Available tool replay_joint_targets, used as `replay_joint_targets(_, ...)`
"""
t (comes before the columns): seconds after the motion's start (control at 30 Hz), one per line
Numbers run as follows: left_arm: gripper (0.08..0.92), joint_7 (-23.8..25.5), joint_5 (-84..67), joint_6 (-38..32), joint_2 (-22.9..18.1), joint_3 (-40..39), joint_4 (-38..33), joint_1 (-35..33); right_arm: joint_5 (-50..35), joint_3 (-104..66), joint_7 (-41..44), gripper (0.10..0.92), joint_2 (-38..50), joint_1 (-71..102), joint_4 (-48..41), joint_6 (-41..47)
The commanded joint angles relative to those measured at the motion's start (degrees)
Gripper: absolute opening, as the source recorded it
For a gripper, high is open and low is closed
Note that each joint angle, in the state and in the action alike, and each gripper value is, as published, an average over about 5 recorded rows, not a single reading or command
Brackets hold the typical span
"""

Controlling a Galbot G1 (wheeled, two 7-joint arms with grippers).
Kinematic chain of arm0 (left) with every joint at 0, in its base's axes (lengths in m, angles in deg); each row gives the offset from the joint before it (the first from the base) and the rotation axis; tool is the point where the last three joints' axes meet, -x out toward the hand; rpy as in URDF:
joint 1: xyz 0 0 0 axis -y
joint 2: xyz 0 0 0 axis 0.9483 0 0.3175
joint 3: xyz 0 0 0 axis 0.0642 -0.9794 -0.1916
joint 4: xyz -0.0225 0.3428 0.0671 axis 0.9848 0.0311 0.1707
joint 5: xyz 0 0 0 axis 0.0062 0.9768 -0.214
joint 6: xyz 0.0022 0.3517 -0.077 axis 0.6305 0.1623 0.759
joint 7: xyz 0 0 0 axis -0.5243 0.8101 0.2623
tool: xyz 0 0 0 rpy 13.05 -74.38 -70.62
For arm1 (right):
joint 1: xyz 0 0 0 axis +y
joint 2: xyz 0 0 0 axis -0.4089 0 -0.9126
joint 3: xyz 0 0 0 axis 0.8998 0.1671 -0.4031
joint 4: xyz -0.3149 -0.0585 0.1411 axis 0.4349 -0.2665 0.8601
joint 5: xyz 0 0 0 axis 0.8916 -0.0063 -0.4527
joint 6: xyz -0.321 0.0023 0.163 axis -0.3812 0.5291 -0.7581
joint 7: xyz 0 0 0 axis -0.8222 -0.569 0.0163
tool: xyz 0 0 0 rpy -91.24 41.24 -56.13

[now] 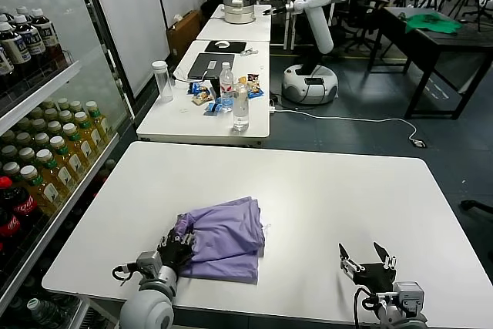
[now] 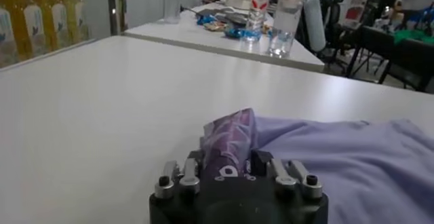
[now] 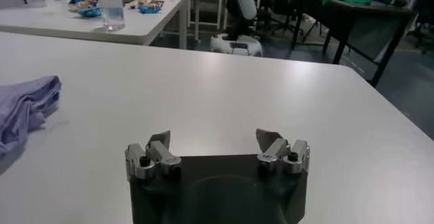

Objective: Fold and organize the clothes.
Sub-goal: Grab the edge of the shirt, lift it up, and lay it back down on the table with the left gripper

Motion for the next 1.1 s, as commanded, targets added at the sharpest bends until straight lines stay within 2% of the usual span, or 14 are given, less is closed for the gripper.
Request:
replay_joint_targets(0.03, 0.394, 0.97, -13.91, 0.83, 0.99, 5.98, -1.87, 0.86, -0.02, -0.13, 0.02, 0.823, -0.03, 0.19, 0.28, -0.12)
replay_joint_targets(0.17, 0.29, 1.75, -21.89, 2.14, 3.39, 11.68, -4.46, 1.77, -0.06, -0.08, 0.06, 0.823, -0.03, 0.21, 0.46, -0.17)
replay_joint_targets(0.33, 0.164, 2.52, -31.88, 6.18, 9.13, 19.42, -6.66, 3.55, -0.16, 0.19, 0.09, 0.823, 0.03, -0.11, 0.29, -0.32)
replay_joint_targets(0.5, 0.153, 3.5, -40.88, 10.15, 15.91, 27.33, -7.19, 5.84, -0.35, 0.74, 0.12, 0.823, -0.06, -0.85, 0.04, -0.47)
replay_joint_targets(0.63, 0.153, 3.6, -45.76, 10.84, 19.95, 29.41, -7.63, 8.45, -0.43, 1.36, 0.11, 0.823, -0.33, -1.53, -0.08, -0.51)
replay_joint_targets(0.73, 0.153, 2.68, -45.56, 10.82, 20.73, 27.12, -9.97, 10.77, -0.41, 1.97, 0.11, 0.823, -0.65, -2.14, -0.27, -0.51)
replay_joint_targets(0.87, 0.153, 1.09, -38.09, 10.75, 19.06, 19.52, -14.56, 13.28, -0.32, 2.51, 0.12, 0.823, -1.01, -2.78, -0.62, -0.62)
replay_joint_targets(1.0, 0.153, 1.43, -17.99, 10.74, 14.93, 6.93, -15.77, 14.43, -0.13, 2.57, 0.23, 0.823, -1.26, -2.99, -1.08, -1.11)
replay_joint_targets(1.1, 0.153, 1.94, -3.16, 10.72, 10.04, -3.47, -12.47, 16.09, 0.1, 2.54, 0.27, 0.823, -1.5, -3.2, -1.59, -1.38)
